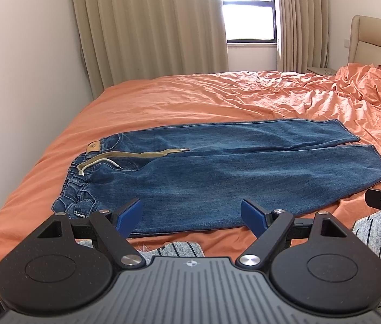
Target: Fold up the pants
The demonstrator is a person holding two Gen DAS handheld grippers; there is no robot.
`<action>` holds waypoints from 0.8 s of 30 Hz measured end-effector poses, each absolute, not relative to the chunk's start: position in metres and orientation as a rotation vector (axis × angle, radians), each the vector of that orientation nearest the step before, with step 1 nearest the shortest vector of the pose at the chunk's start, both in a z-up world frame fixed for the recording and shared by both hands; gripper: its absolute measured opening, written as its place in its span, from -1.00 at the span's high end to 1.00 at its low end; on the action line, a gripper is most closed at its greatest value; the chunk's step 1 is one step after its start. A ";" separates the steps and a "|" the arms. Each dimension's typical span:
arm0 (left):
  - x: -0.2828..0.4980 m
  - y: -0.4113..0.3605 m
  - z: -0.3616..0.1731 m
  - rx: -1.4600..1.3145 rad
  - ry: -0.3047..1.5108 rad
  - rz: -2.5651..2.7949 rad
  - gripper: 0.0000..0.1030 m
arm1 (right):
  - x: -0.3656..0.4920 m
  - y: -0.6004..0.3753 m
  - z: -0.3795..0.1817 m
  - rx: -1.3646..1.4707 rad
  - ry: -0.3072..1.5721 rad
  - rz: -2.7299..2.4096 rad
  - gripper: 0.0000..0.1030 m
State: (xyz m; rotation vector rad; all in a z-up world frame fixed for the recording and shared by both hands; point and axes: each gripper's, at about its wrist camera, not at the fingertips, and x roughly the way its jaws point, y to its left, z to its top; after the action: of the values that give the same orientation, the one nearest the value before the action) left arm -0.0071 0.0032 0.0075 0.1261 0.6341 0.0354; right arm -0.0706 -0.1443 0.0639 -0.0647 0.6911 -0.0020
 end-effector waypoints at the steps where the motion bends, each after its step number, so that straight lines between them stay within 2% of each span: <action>1: -0.007 0.003 0.007 0.127 0.633 0.035 -0.87 | -0.071 -0.144 0.064 -0.066 0.691 -0.002 -0.58; 24: -0.001 0.015 0.007 0.129 0.632 0.052 -0.87 | -0.064 -0.144 0.068 -0.081 0.690 -0.004 -0.58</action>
State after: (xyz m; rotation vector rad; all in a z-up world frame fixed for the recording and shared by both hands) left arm -0.0010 0.0146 0.0068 0.1293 0.6317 0.0522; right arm -0.0638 -0.1442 0.0677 -0.0806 0.6901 -0.0038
